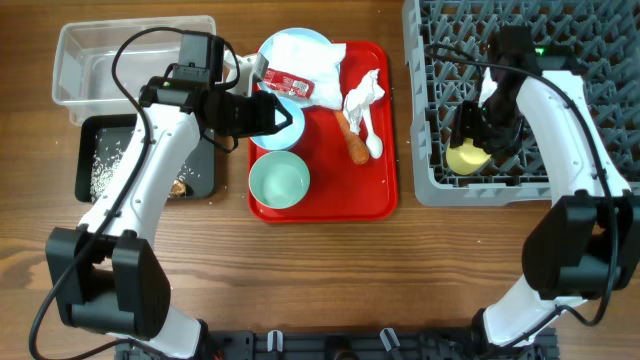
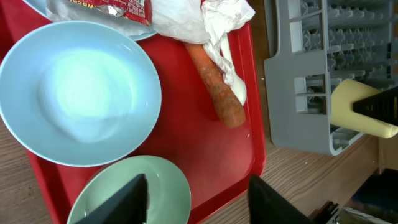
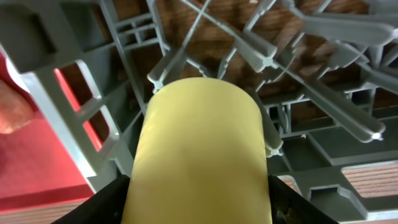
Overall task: Sort waste into correct bins and load items into the dishwasher rack
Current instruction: 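Place the yellow cup into the grey dish rack with the right gripper, then grasp the carrot on the red tray with the left gripper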
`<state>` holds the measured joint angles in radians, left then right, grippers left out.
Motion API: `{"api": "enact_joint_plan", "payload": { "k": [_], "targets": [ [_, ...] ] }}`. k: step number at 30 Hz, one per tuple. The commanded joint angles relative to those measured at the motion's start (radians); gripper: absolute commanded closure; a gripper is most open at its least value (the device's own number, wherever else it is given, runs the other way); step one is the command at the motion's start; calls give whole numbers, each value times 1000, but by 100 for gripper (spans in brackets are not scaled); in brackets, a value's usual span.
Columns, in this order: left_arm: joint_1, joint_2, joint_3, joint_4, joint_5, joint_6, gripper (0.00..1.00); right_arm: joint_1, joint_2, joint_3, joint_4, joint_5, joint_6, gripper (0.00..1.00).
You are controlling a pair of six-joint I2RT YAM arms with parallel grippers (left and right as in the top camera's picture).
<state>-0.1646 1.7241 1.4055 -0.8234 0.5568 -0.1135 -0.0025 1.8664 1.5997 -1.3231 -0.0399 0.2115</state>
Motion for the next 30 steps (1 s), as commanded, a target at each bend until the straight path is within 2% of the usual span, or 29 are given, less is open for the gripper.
{"api": "enact_joint_plan", "payload": {
  "k": [1, 3, 9, 18, 21, 26, 30],
  "targets": [
    [-3, -7, 2, -1, -10, 5, 42, 4, 21, 12, 25, -40, -27, 21],
    [-3, -7, 2, 0, -10, 5, 41, 3, 21, 12, 28, -44, -27, 17],
    [-3, -7, 2, 0, -29, 5, 39, 3, -5, 42, 27, -97, -42, 17],
    [-43, -5, 2, 43, -47, 5, 34, 5, -153, 101, 53, -180, -108, 17],
    [-97, -3, 2, 101, -156, 0, 38, 4, -208, 101, 74, -180, -108, 16],
    [-215, 24, 2, 231, -415, -52, 38, 4, -268, 101, 94, -180, -88, 14],
    [-304, 90, 2, 349, -523, -52, 37, 4, -281, 101, 88, -179, -82, 12]
  ]
}}
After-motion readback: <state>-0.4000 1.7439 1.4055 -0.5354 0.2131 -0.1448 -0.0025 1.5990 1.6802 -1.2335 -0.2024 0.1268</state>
